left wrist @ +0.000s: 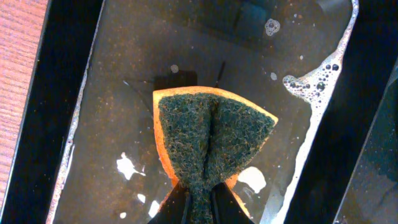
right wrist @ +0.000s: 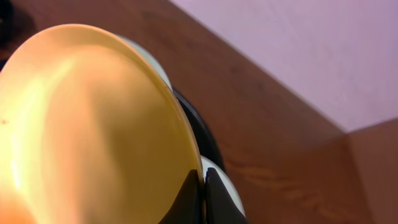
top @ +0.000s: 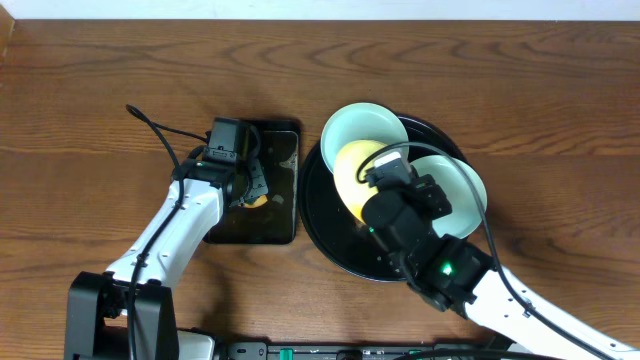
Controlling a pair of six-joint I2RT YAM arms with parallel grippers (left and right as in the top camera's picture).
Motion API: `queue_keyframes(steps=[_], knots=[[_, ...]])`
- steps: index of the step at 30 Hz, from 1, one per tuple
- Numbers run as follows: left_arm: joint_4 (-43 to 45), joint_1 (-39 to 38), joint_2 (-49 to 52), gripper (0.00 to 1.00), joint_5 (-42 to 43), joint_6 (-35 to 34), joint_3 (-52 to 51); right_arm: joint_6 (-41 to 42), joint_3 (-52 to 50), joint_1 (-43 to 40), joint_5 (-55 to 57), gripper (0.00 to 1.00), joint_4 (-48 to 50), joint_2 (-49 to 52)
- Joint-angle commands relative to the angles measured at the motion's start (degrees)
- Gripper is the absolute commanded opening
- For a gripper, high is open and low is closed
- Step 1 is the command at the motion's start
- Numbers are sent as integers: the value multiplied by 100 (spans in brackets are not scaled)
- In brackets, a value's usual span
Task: Clean dirty plates on tray and stack at the side
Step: 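Lift the yellow plate with the right gripper and place it right of tray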
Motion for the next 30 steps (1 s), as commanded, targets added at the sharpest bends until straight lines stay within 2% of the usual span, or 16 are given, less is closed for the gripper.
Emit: queue_keyframes(steps=[1, 15, 22, 30], knots=[[11, 24, 0, 9, -72, 76, -70, -468, 140, 181, 815, 1, 208, -87], [9, 24, 0, 9, -72, 76, -70, -455, 140, 302, 918, 1, 402, -87], [-46, 24, 0, 9, -72, 76, -70, 1416, 138, -116, 741, 1, 168, -81], [-59, 24, 0, 9, -72, 76, -70, 2736, 138, -1480, 92, 1, -122, -76]])
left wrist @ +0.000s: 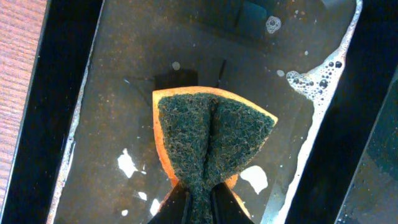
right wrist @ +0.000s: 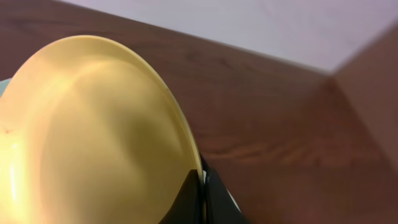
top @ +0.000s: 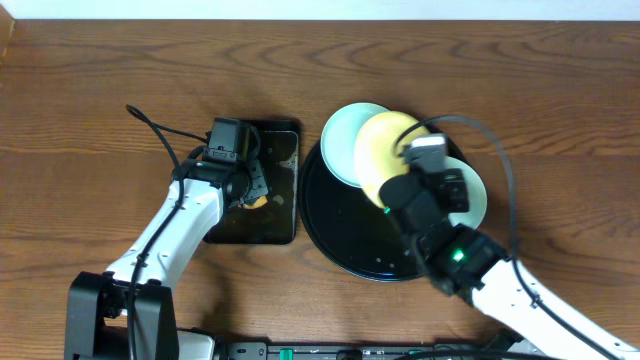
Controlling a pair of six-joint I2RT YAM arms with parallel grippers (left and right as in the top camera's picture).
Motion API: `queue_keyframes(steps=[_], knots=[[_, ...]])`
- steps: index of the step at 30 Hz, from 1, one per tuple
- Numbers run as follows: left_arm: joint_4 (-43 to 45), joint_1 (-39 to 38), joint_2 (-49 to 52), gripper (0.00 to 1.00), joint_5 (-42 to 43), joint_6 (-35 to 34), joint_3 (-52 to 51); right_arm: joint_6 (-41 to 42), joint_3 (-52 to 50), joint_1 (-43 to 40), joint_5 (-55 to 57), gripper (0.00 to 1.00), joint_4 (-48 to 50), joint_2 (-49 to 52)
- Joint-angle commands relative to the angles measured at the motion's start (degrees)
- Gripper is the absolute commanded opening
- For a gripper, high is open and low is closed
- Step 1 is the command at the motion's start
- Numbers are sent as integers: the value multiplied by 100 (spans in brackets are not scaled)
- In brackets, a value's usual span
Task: Clean dirty plates on tray and stack at the side
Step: 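Lift the yellow plate with the right gripper and place it right of tray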
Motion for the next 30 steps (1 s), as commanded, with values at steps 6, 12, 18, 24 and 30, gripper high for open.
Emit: queue_keyframes(steps=[6, 12, 18, 24, 30], knots=[[-28, 24, 0, 9, -72, 76, -70, 2199, 122, -2181, -861, 1, -350, -76], [-31, 24, 0, 9, -72, 76, -70, 2721, 122, -4022, -1856, 1, -588, -76], [-31, 24, 0, 9, -72, 76, -70, 2719, 122, -5462, -2260, 1, -944, 68], [-31, 24, 0, 9, -70, 74, -70, 2601, 122, -6131, -2876, 1, -929, 461], [-92, 24, 0, 9, -70, 76, -70, 2240, 122, -6166, -3023, 1, -671, 927]])
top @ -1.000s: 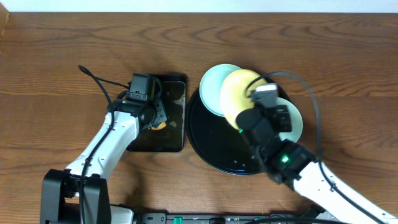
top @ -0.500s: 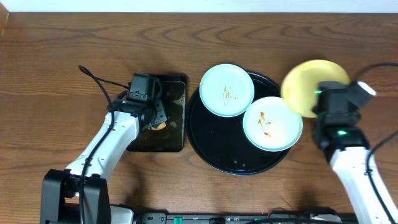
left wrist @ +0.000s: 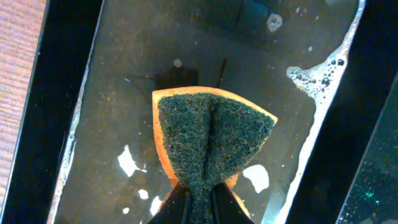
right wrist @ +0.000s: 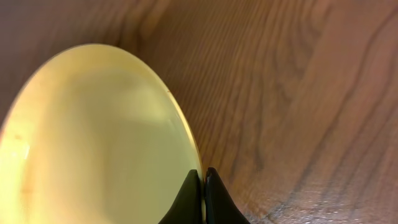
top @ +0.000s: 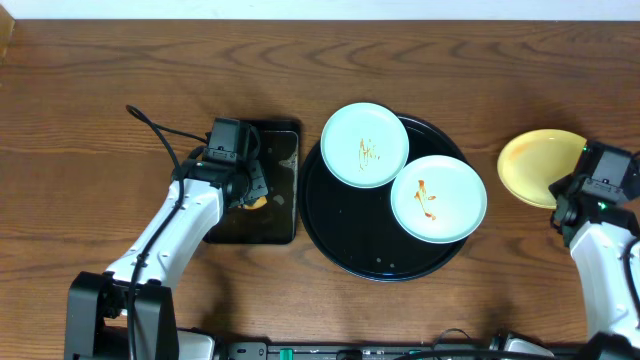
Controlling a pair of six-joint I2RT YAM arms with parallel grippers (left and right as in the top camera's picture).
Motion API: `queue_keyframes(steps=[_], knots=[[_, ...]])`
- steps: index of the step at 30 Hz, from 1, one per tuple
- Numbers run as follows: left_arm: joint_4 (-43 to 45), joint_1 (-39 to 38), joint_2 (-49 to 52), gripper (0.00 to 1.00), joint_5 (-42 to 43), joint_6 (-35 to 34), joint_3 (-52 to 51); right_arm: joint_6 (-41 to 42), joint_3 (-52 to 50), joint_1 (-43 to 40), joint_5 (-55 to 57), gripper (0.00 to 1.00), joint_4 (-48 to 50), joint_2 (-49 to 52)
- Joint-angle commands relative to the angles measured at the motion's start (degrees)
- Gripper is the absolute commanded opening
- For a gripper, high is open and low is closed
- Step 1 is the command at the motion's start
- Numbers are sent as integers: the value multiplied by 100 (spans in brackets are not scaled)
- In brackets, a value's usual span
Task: Clean dirty plates on tray and stack at the side
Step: 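Lift the yellow plate with the right gripper and place it right of tray, then move right gripper to grasp the rim of the pale green plate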
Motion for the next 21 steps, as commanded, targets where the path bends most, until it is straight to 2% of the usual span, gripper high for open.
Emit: queue_keyframes(steps=[1, 8, 9, 10, 12, 16, 18, 21], knots=[[-59, 24, 0, 9, -70, 76, -68, -155, 111, -85, -149, 1, 50, 223], [-63, 24, 0, 9, -70, 76, -68, -343, 111, -85, -168, 1, 208, 396], [-63, 24, 0, 9, -70, 76, -68, -343, 111, -85, -280, 4, 269, 396], [-61, 24, 0, 9, -70, 74, -68, -411, 111, -85, -599, 11, 348, 396], [-55, 24, 0, 9, -70, 74, -68, -1080, 114, -85, -1786, 24, 562, 391], [-57, 24, 0, 9, -70, 74, -68, -1853, 114, -37, -4096, 36, 789, 391], [-61, 24, 0, 9, -70, 74, -68, -2437, 111, 50, -5368, 48, 597, 393], [-70, 24, 0, 9, -68, 74, -68, -2999, 111, 184, -6035, 53, -55, 398]])
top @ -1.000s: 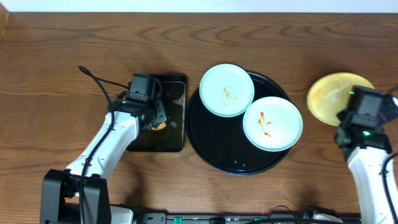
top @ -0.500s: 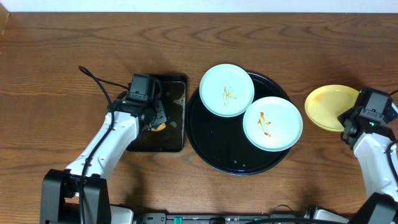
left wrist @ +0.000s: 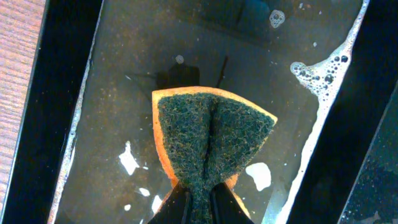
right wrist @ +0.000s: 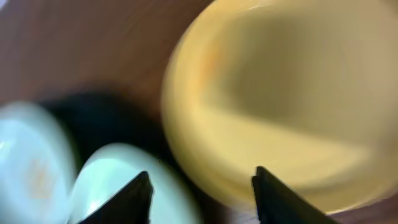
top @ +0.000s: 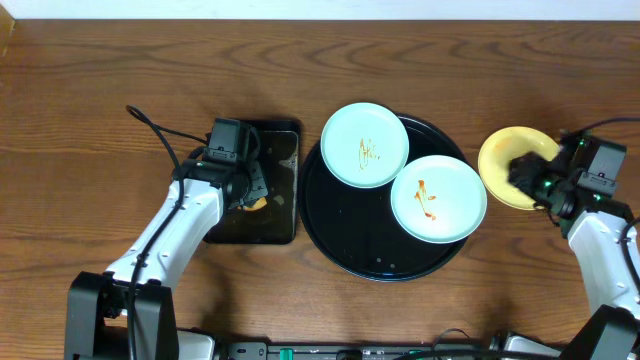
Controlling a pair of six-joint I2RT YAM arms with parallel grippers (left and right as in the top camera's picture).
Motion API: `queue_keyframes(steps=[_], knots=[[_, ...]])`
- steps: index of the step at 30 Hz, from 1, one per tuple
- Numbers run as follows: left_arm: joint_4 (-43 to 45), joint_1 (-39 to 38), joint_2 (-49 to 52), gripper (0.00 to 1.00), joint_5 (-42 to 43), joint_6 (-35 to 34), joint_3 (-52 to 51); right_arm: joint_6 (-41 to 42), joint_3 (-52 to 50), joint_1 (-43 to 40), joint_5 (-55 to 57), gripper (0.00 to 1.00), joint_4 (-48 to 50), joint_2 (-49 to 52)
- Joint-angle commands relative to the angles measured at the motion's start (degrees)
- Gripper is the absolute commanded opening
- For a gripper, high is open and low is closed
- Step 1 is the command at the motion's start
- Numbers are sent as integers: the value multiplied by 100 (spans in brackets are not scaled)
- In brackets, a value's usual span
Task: Clean dirty plates on tray and stack at the side
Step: 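Move right gripper to grasp the rim of the pale green plate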
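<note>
A yellow plate (top: 503,160) lies on the table just right of the round black tray (top: 330,235). My right gripper (top: 527,175) hovers over it, open and empty (right wrist: 202,186), with blurred fingers (right wrist: 140,196) apart. Two pale green plates with orange-brown smears sit on the tray, one at the back (top: 365,145) and one at the right (top: 437,197). My left gripper (left wrist: 199,199) is shut on a green-and-orange sponge (left wrist: 211,140), folded over the soapy water.
A rectangular black wash tray (top: 285,140) with water and suds (left wrist: 323,68) stands left of the round tray. A black cable (top: 160,130) runs across the wood at the left. Bare wooden table lies behind and to the far right.
My right gripper has let go of the yellow plate's rim and stands open over it. The plate now lies a little nearer the round tray. The left gripper and sponge have not moved.
My right gripper first held the yellow plate by its rim above the round tray, then over the tray's right side. Later the plate was down on the table at the right, still gripped. Now it is released. The left gripper kept the sponge in the wash tray throughout.
</note>
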Motion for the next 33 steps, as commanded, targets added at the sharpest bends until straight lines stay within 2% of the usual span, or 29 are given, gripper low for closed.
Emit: queue_keyframes(steps=[1, 3, 5, 7, 8, 11, 15, 18, 21, 26, 33], knots=[[-35, 24, 0, 9, -66, 74, -68, -1051, 85, 216, -1674, 53, -721, 2], [-37, 24, 0, 9, -66, 74, -68, -1049, 83, 323, -1296, 55, -1174, 7], [-37, 24, 0, 9, -66, 74, -68, -1049, 74, 435, -831, 63, -1550, 7], [-39, 24, 0, 9, -66, 74, -68, -1047, 46, 560, -529, 66, -1775, 7], [-37, 24, 0, 9, -66, 74, -68, -1047, 17, 612, -531, 65, -1786, 7], [-39, 24, 0, 9, -66, 74, -68, -1019, -109, 844, -452, 52, -1694, 9], [-79, 24, 0, 9, -66, 74, -68, -568, -297, 1034, 131, 51, -1552, 9], [-81, 24, 0, 9, -66, 74, -68, -378, -382, 1102, 267, 46, -1526, 9], [-79, 24, 0, 9, -66, 74, -68, -356, -382, 1121, 264, 34, -1528, 9], [-81, 24, 0, 9, -66, 74, -68, 33, -382, 1126, 267, 33, -1869, 9], [-81, 24, 0, 9, -66, 74, -68, 37, -382, 1126, 264, 35, -2055, 7]])
